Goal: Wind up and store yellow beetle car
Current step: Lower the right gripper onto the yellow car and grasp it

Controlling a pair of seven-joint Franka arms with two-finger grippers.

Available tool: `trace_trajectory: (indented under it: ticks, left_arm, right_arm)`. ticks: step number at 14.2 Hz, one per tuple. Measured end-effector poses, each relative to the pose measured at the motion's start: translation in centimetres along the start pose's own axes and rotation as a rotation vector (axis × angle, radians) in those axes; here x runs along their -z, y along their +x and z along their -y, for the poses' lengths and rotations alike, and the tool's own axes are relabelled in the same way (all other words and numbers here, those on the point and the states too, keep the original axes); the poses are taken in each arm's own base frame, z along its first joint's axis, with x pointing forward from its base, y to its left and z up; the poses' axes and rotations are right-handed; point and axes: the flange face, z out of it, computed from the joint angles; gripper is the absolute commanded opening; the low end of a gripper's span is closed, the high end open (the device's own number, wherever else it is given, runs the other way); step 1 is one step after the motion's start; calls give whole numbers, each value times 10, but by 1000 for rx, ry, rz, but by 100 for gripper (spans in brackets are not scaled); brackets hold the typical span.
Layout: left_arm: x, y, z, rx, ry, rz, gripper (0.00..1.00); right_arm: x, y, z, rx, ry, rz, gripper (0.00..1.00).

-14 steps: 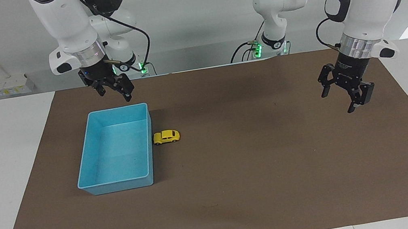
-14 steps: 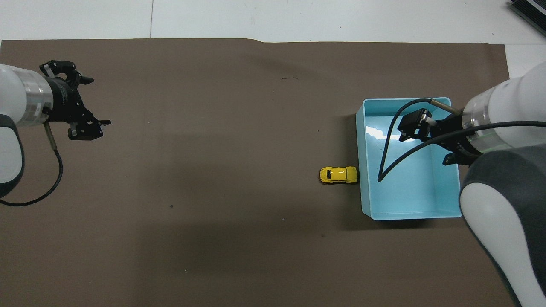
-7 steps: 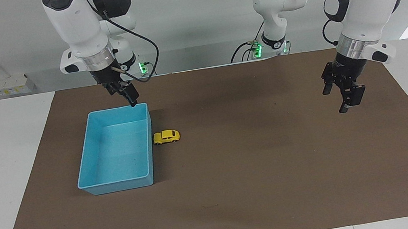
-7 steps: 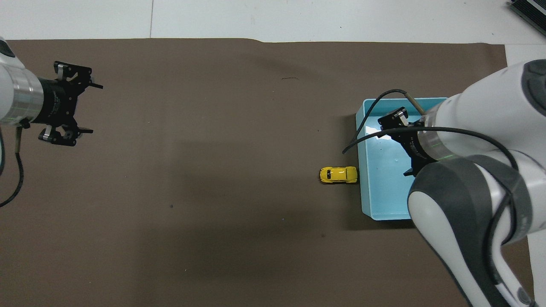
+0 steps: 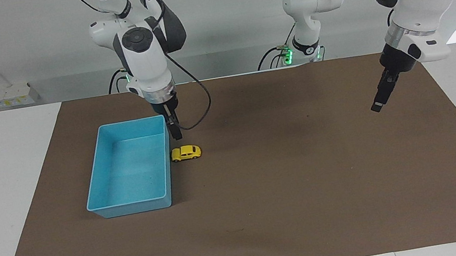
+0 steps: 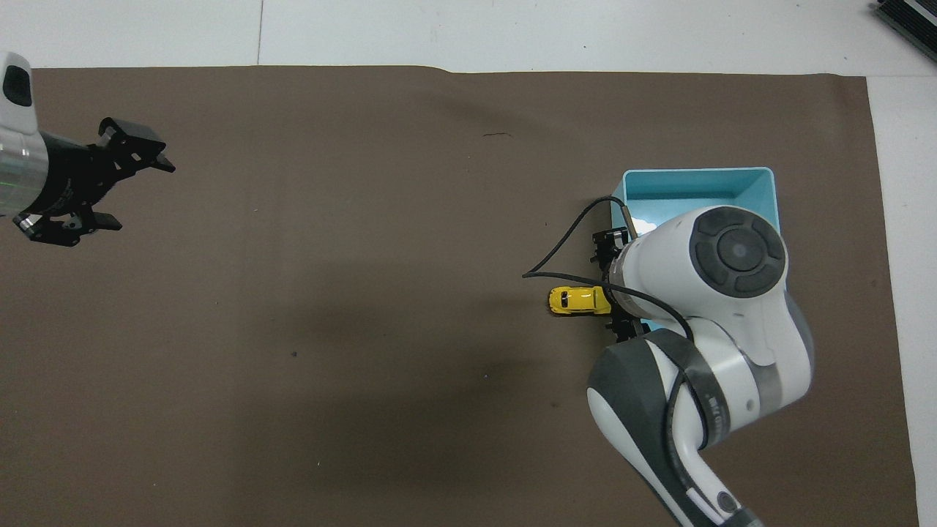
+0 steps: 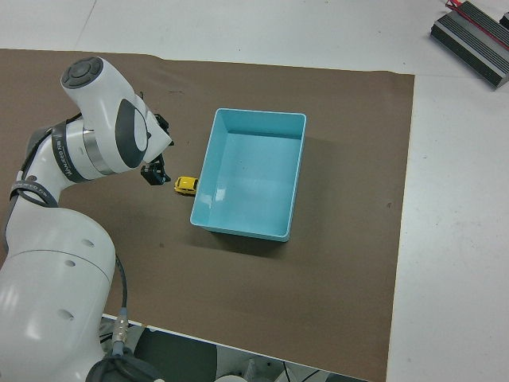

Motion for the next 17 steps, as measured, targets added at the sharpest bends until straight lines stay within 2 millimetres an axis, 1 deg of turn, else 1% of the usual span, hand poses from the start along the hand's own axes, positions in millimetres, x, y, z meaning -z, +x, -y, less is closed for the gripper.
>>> trace_trajectory:
  ticks: [2,4,6,8,10,12,14,15,16,17]
  left_arm:
    - [3,-2,5,-167,21,13,100]
    - [7,1,12,-278,30,17,100]
    - [9,11,27,-406,38,25,100]
    - [11,25,48,-548,46,41,100]
    - [16,29,62,-687,59,62,100]
    - [34,18,63,-754,86,59,100]
    - [62,-2,60,-782,89,45,100]
    - [72,-11,58,-795,88,39,100]
    - [78,-17,55,-806,86,30,100]
    - [79,-21,51,-815,86,28,100]
  right_arm:
    - [-26,-14,-8,-39,11,-55,100]
    - [-54,-26,-11,-71,18,-105,100]
    - [-79,-32,-10,-80,19,-158,100]
    - [-102,-43,-11,-79,11,-188,100]
    - [-118,-49,-10,-86,11,-186,100]
    - [-123,-48,-8,-92,16,-181,100]
    - [-124,-43,-6,-100,32,-170,100]
    - [-127,-37,-6,-110,44,-160,100]
    - [-132,-30,-7,-119,48,-154,65]
    - [-138,-23,-9,-128,46,-151,22]
